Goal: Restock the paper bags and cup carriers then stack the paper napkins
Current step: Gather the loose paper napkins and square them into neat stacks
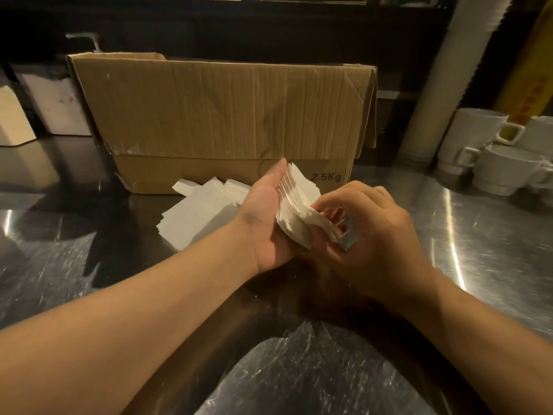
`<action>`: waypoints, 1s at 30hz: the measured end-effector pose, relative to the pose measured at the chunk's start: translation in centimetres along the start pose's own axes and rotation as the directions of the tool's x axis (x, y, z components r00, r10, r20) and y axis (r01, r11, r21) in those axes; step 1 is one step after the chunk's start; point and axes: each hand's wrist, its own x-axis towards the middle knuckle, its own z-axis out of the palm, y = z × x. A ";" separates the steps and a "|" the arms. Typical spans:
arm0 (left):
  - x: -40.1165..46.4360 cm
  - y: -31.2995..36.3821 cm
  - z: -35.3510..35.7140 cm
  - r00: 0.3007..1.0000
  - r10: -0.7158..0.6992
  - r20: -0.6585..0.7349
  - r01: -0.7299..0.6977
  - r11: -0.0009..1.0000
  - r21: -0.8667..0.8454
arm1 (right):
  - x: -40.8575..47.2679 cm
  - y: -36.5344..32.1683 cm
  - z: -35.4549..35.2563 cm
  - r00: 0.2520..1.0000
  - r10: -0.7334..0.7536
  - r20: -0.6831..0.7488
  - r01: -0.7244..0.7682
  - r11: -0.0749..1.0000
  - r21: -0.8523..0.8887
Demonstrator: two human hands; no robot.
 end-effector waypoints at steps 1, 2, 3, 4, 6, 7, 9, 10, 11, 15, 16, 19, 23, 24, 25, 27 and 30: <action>0.1 0.0 0.0 1.000 0.005 -0.010 -0.005 1.000 0.000 | 0.0 0.0 0.0 1.000 -0.001 -0.006 0.001 1.000 0.005; 0.0 0.0 -0.1 1.000 0.005 -0.012 -0.005 1.000 0.001 | 0.0 0.0 0.0 1.000 -0.001 -0.013 0.001 1.000 0.010; 0.1 0.0 -0.1 1.000 -0.001 -0.010 0.001 1.000 0.004 | 0.0 -0.1 -0.1 1.000 0.001 -0.019 -0.001 1.000 0.016; 0.2 0.1 -0.2 1.000 -0.007 -0.009 0.007 1.000 0.005 | 0.0 -0.1 -0.1 1.000 0.004 -0.022 -0.003 1.000 0.023; 0.3 0.1 -0.3 1.000 -0.009 -0.015 0.009 1.000 0.002 | 0.0 -0.1 -0.1 1.000 0.005 -0.005 -0.005 0.999 0.043; 0.3 0.1 -0.3 1.000 -0.006 -0.014 0.006 1.000 -0.002 | 0.0 -0.2 -0.1 1.000 0.003 0.014 -0.003 0.999 0.054; 0.3 0.1 -0.2 1.000 0.002 -0.008 -0.002 1.000 -0.009 | 0.0 -0.4 -0.1 0.999 -0.002 0.050 -0.001 0.999 0.054; 0.1 0.0 -0.2 1.000 0.006 -0.002 -0.006 1.000 -0.010 | 0.1 -0.4 -0.1 0.998 0.005 0.064 -0.007 0.999 0.039; 0.1 0.0 -0.2 1.000 0.010 0.001 -0.010 1.000 -0.011 | 0.1 -0.4 -0.1 0.997 0.015 0.077 -0.017 1.000 0.017; 0.1 -0.1 -0.2 1.000 0.009 0.008 -0.009 1.000 -0.013 | 0.1 -0.1 0.0 0.997 0.042 0.072 -0.039 0.998 -0.043; 0.1 -0.1 -0.2 1.000 0.001 0.012 -0.001 1.000 -0.017 | 0.1 0.0 0.1 0.997 0.044 0.063 -0.041 0.998 -0.044; 0.3 0.0 -0.3 1.000 0.000 0.001 0.000 0.999 -0.032 | 0.0 0.2 0.0 0.998 0.041 0.041 -0.040 0.999 -0.037; 0.5 0.0 -0.5 1.000 -0.002 0.000 0.002 1.000 -0.031 | 0.1 -0.1 -0.1 0.999 0.041 0.012 -0.041 0.999 -0.009; 0.5 -0.1 -0.5 1.000 -0.011 0.007 0.011 1.000 -0.023 | 0.1 -0.1 -0.1 0.999 0.042 0.005 -0.042 0.999 0.000; 0.5 -0.1 -0.5 1.000 -0.021 0.014 0.022 1.000 -0.014 | 0.1 -0.2 -0.1 0.999 0.044 -0.001 -0.044 0.999 0.008; 0.4 -0.2 -0.4 0.999 -0.032 0.029 0.032 0.999 0.005 | 0.0 -0.1 -0.1 0.999 0.043 -0.012 -0.043 0.999 0.010; 0.3 -0.2 -0.2 0.999 -0.030 0.016 0.029 0.999 0.023 | 0.0 -0.2 -0.1 0.998 0.041 -0.042 -0.042 0.999 -0.004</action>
